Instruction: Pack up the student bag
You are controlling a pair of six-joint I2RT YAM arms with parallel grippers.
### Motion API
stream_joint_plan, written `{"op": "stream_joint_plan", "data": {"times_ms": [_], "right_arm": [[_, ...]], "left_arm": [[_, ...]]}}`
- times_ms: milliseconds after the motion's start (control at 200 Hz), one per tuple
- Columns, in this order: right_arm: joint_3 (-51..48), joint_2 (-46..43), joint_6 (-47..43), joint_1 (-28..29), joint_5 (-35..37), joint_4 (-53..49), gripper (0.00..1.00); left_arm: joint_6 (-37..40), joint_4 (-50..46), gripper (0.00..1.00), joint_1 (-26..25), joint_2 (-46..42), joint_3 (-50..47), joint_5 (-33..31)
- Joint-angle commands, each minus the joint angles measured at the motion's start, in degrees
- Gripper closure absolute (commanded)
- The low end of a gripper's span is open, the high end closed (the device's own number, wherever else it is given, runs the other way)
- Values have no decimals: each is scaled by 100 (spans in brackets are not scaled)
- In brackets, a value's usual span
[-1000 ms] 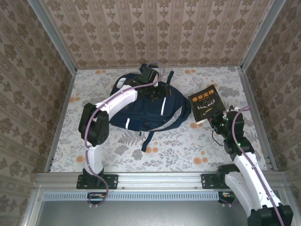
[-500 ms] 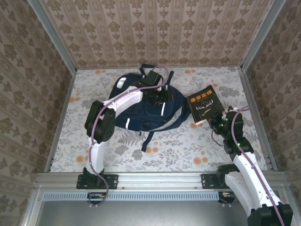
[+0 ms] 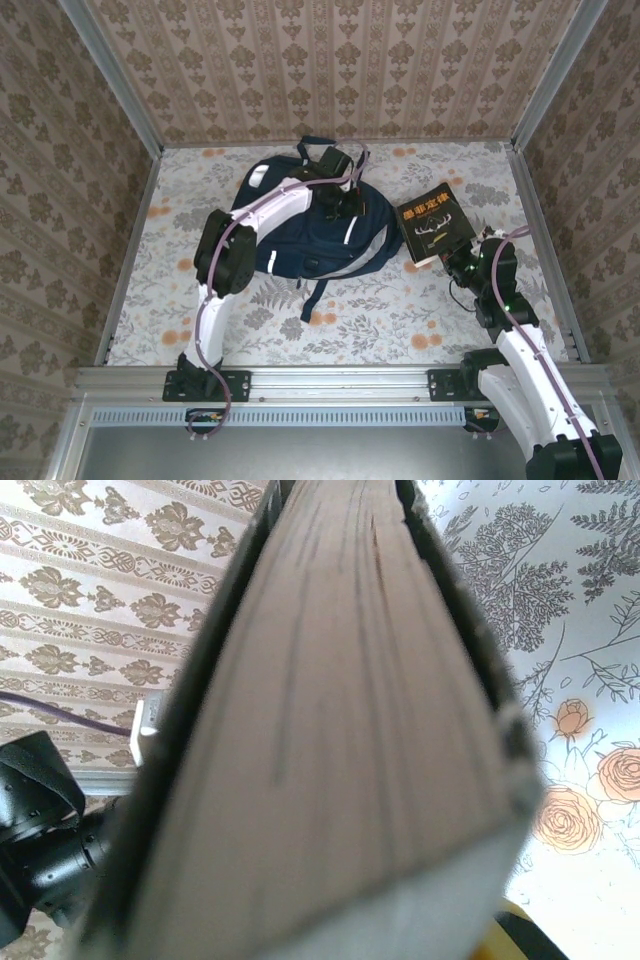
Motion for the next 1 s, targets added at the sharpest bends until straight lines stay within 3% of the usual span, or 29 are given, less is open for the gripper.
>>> {"op": "stream_joint_plan", "data": {"times_ms": [0,210,465,570,740,995], "right_arm": [[429,-226,-403,25,62,-39,100],[827,-112,-801,25,227,-717,100],[868,658,-429,47,-1854,586,100],[1022,1217,-39,394,-2599,1286,100],[1492,2088,-233,1377,-2664,1501,100],[2142,4090,101,2000,-1940,2573,100]], "left_arm": [[325,-253,100,79,-426,225,27],[366,-562,100,418,-1530,394,533],[60,-588,100,939,-2595,-13,1293],[4,-591,100,1098,-2882,-157,1473],[-217,-367,100,1278,-3120,-416,1827],[-490,-51,100,1277,-3410,-554,2199]]}}
